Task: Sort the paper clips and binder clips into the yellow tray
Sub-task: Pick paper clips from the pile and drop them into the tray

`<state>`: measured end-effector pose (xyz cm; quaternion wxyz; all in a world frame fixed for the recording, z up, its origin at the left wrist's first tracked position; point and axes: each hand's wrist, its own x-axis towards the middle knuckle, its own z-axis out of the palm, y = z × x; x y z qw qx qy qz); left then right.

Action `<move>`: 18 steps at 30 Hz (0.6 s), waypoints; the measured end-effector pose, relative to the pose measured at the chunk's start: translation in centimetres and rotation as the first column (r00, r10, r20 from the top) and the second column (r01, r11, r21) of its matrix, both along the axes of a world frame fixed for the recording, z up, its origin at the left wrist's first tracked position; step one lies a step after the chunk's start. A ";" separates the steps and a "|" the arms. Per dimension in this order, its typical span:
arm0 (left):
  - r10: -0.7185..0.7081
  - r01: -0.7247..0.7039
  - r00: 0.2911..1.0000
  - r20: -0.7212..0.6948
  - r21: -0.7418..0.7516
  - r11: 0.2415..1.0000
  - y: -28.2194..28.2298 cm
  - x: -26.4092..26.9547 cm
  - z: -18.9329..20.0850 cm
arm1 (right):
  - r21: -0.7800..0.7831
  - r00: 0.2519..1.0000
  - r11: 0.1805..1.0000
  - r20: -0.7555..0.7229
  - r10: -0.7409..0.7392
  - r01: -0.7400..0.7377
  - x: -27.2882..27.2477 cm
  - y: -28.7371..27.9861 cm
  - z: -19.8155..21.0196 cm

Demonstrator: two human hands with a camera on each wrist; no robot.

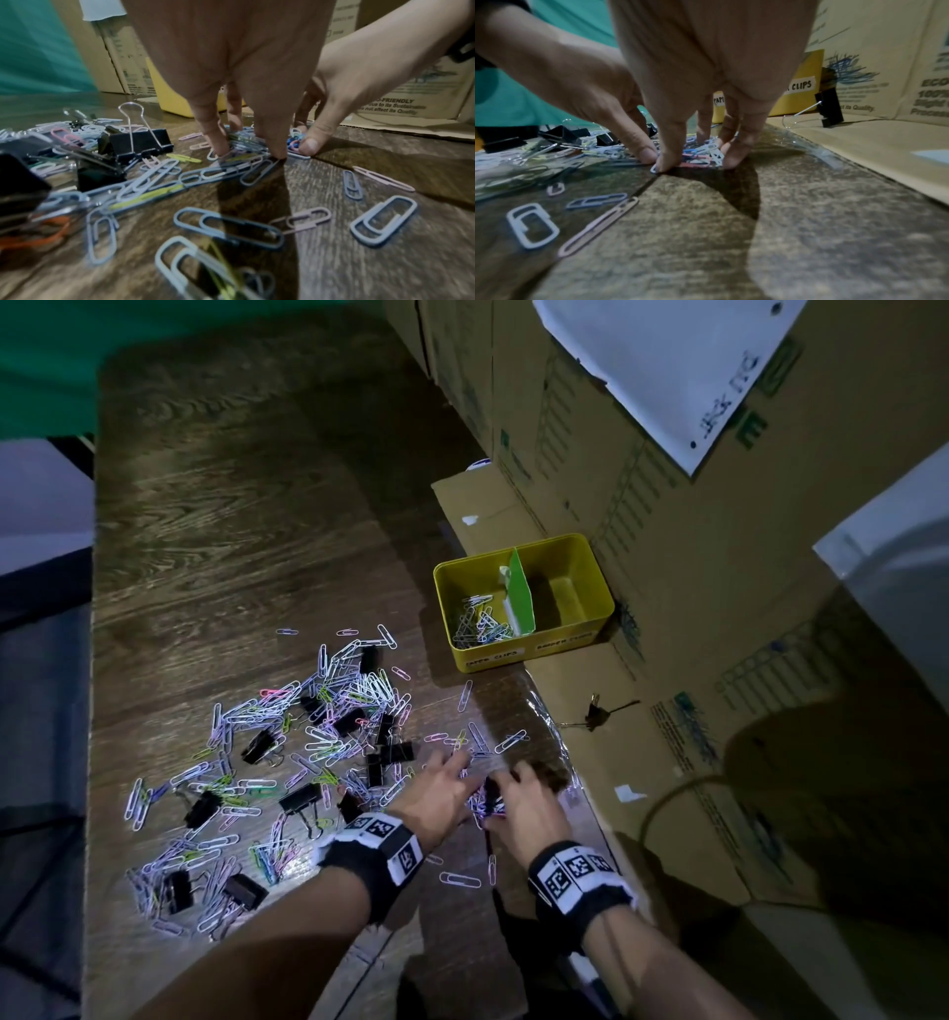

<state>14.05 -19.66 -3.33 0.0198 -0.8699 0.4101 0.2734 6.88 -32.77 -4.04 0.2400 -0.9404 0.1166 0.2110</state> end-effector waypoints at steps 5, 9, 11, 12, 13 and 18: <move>0.029 -0.032 0.998 -0.058 -0.051 0.998 0.6 0.4 -0.1 | 0.039 0.999 0.998 0.005 0.051 -0.051 0.7 -0.5 0.3; 0.093 -0.117 0.984 -0.149 -0.161 0.980 1.3 1.3 -0.3 | 0.073 0.997 0.994 0.001 0.083 -0.083 0.6 -1.2 0.4; 0.139 -0.181 0.974 -0.181 -0.240 0.954 1.8 1.7 -0.5 | 0.083 0.996 0.993 -0.012 0.085 -0.084 0.5 -1.6 0.1; 0.156 -0.206 0.968 -0.195 -0.270 0.941 2.0 1.8 -0.6 | 0.091 0.997 0.993 -0.021 0.081 -0.079 0.6 -1.7 0.0; 0.173 -0.231 0.962 -0.212 -0.293 0.928 2.2 1.8 -0.7 | 0.100 0.997 0.993 -0.041 0.072 -0.068 0.6 -1.9 -0.1; 0.203 -0.276 0.951 -0.232 -0.350 0.895 2.7 1.9 -1.2 | 0.207 0.991 0.976 -0.124 -0.049 0.074 1.1 -2.9 -0.2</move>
